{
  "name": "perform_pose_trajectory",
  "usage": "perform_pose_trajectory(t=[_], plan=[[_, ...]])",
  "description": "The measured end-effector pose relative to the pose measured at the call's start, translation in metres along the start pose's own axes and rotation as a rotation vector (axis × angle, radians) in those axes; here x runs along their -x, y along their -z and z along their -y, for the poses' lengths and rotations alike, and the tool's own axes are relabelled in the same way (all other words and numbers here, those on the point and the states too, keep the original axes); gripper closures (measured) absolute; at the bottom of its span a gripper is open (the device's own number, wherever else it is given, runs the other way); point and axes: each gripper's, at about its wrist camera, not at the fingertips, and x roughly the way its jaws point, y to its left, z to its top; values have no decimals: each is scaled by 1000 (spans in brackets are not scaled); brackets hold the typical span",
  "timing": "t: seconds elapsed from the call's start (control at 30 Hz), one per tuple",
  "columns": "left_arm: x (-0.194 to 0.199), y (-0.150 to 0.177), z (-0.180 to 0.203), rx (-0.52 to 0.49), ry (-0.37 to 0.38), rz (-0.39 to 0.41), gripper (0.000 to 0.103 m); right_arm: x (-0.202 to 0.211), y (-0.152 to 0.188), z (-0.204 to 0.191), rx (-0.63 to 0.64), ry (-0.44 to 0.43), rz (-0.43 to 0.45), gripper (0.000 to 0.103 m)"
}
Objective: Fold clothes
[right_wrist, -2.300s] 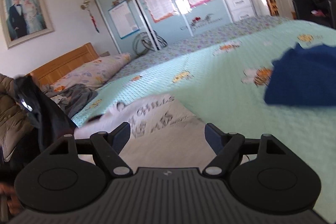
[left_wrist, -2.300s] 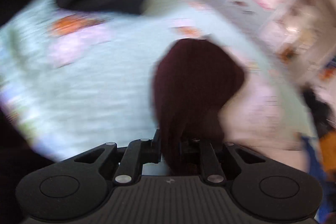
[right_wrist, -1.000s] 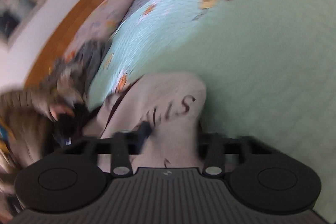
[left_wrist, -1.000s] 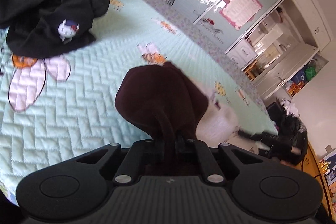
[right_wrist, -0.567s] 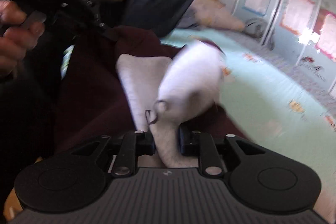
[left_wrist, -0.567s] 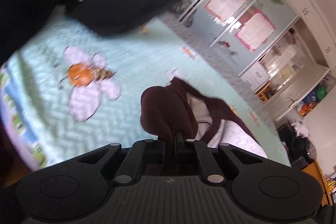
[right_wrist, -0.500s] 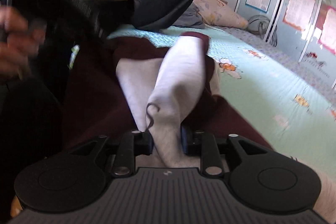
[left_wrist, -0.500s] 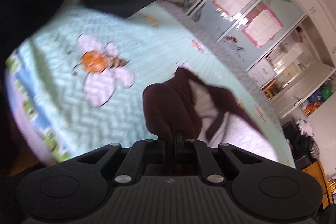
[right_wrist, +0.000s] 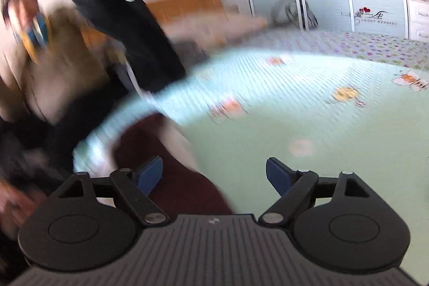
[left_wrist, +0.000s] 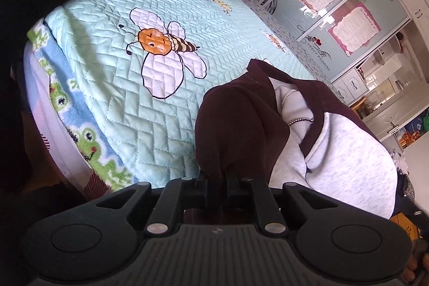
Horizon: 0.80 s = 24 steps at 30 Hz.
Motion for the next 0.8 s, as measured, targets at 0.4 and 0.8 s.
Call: perform_pose_trajectory(t=[0.4,0.8], plan=[[-2,1,-2,18,-27,26,24,-60,34,-26,27,-208,-205,29],[-4,7,5,21,-7,20,19,2,29,-79,240,1,18,79]])
